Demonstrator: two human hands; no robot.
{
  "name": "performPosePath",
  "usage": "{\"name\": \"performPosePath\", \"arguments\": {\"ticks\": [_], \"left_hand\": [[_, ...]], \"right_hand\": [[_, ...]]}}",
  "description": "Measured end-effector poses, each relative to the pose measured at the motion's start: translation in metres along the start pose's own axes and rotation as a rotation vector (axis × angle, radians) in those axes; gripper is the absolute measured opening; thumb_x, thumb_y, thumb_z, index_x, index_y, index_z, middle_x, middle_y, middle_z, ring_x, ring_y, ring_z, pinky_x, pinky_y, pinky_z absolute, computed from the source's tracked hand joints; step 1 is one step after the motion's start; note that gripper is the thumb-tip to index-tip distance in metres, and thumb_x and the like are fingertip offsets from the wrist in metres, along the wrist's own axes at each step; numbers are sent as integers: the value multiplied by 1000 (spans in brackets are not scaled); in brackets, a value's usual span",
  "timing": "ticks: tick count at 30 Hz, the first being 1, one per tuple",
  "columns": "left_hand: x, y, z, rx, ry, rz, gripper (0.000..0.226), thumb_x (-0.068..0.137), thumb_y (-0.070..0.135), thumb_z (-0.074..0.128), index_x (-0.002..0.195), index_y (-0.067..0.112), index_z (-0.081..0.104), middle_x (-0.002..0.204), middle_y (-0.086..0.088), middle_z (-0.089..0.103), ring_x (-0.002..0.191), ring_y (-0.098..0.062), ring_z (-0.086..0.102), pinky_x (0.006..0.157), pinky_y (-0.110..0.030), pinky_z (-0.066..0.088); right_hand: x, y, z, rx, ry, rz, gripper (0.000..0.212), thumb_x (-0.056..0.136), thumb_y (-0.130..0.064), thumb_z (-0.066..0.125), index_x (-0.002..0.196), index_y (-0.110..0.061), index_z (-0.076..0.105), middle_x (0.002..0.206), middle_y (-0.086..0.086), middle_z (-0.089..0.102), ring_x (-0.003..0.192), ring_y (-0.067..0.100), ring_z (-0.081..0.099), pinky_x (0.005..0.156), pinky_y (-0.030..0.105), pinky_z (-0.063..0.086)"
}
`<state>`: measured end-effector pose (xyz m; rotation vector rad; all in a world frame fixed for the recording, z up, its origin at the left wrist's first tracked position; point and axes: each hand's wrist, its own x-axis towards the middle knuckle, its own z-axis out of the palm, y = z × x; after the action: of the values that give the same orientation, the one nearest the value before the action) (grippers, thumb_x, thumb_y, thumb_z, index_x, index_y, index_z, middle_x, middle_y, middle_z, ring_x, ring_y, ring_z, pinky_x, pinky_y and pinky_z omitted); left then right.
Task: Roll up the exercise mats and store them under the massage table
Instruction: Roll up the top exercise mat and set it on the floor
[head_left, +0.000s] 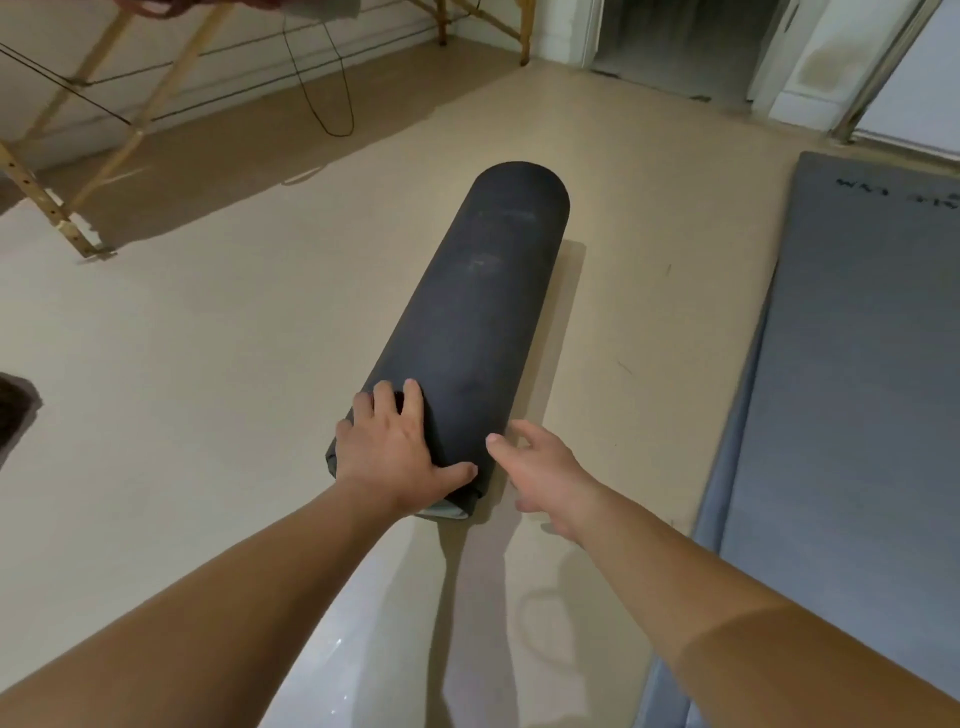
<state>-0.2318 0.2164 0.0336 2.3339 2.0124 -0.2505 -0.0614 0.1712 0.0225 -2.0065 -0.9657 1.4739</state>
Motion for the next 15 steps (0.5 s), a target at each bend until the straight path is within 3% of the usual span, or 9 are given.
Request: {"name": "performPosePath", "arguments": {"ticks": [4,6,7,9,11,13,15], "left_hand": [[-3,-36,11,-71,11,142,135,60,102,40,163,21,13,159,-5,32,140,-31,36,108,-44,48],[-7,-48,25,-17,-3,194,138,61,94,52,165,14,8,163,-9,27,142,-34,36,110,-44,48],[-7,-53,32,9,9,196,130,71,79,65,166,12,6,164,-12,27,141,-35,38,107,-43,50],[2,-66,41,-42,63,129,102,88,37,70,165,16,7,159,-13,36,130,-35,46,90,-39,55],[13,-79,39,-218,111,68,86,89,19,66,162,25,20,149,-8,51,114,-34,54,79,-40,55],[18,-89,34,-404,144,55,83,85,12,65,159,33,32,139,1,64,103,-31,60,79,-38,54],[12,-94,28,-610,134,8,84,85,7,64,157,41,39,131,9,70,104,-26,64,83,-33,53]], "right_hand": [[25,-2,32,143,7,26,74,93,-52,65,156,-49,26,152,-6,53,129,32,61,109,54,54],[37,-6,44,270,-12,63,94,88,-47,72,160,-51,11,153,-10,49,134,32,59,113,56,50],[41,-8,48,310,-27,85,103,84,-48,77,161,-51,7,153,-11,48,135,32,58,113,54,50],[45,-13,51,364,-77,110,113,74,-55,89,162,-44,18,153,-12,52,131,25,60,103,46,53],[47,-17,57,397,-123,100,102,66,-66,93,150,-40,41,145,-12,61,120,16,64,90,35,53],[50,-18,65,349,-88,90,103,52,-89,85,139,-45,52,139,-17,66,120,18,66,98,42,55],[45,-21,71,282,5,69,114,41,-101,75,139,-49,52,136,-18,65,125,23,63,109,52,52]]}}
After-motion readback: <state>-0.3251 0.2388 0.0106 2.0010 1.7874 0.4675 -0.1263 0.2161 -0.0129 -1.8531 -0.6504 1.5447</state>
